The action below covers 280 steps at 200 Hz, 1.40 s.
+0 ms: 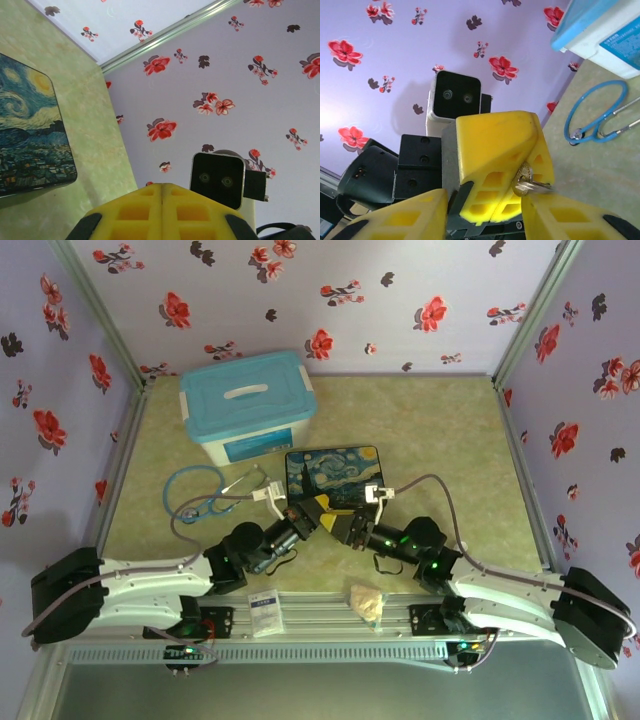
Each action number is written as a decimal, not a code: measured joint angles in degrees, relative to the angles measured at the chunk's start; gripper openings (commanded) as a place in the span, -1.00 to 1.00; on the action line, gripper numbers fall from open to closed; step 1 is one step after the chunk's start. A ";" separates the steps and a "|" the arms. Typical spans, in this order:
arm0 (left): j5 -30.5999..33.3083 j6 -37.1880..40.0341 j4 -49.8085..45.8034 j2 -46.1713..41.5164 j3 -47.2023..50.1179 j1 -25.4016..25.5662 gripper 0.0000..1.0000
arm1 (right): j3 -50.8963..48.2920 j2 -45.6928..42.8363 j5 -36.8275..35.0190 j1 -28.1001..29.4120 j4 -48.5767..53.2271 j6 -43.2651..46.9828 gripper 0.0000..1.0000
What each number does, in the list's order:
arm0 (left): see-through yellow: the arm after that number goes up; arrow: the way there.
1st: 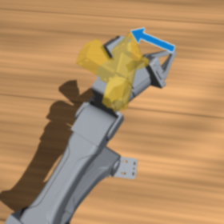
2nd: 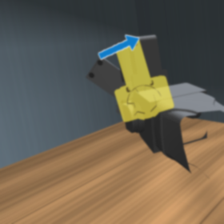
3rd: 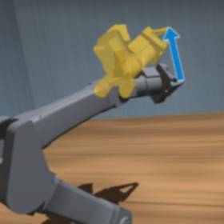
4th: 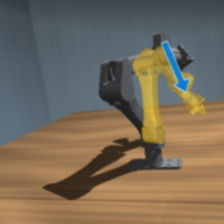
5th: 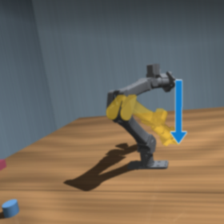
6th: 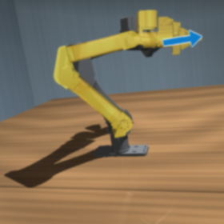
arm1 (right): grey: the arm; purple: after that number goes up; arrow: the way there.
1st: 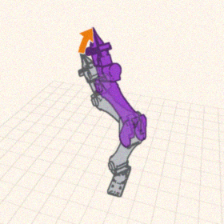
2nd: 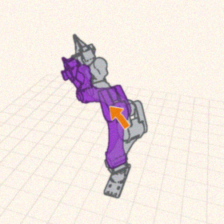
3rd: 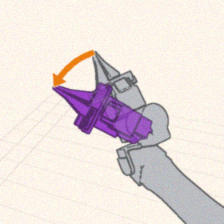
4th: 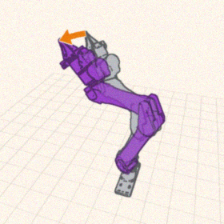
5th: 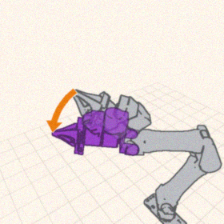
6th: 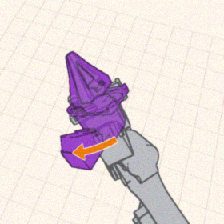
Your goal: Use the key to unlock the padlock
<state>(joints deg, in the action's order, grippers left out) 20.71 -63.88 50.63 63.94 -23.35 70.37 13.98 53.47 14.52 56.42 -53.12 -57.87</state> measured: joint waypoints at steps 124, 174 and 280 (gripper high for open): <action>-1.51 -1.09 5.33 2.12 0.04 -0.35 -1.00 | -3.80 0.35 -1.36 -3.96 -4.09 -2.21 -0.57; -1.75 -1.79 6.27 2.69 0.04 -0.33 -1.00 | -4.94 -0.07 -2.21 -4.33 -5.18 -2.43 -0.03; -1.97 -1.95 6.14 2.69 0.04 -0.33 -1.00 | -5.09 2.75 -1.38 -4.33 -10.32 -2.38 -0.11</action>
<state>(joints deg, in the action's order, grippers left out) 18.74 -65.82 56.77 66.63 -23.31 70.04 8.88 56.23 13.15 52.10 -63.44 -60.25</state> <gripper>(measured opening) 0.043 0.467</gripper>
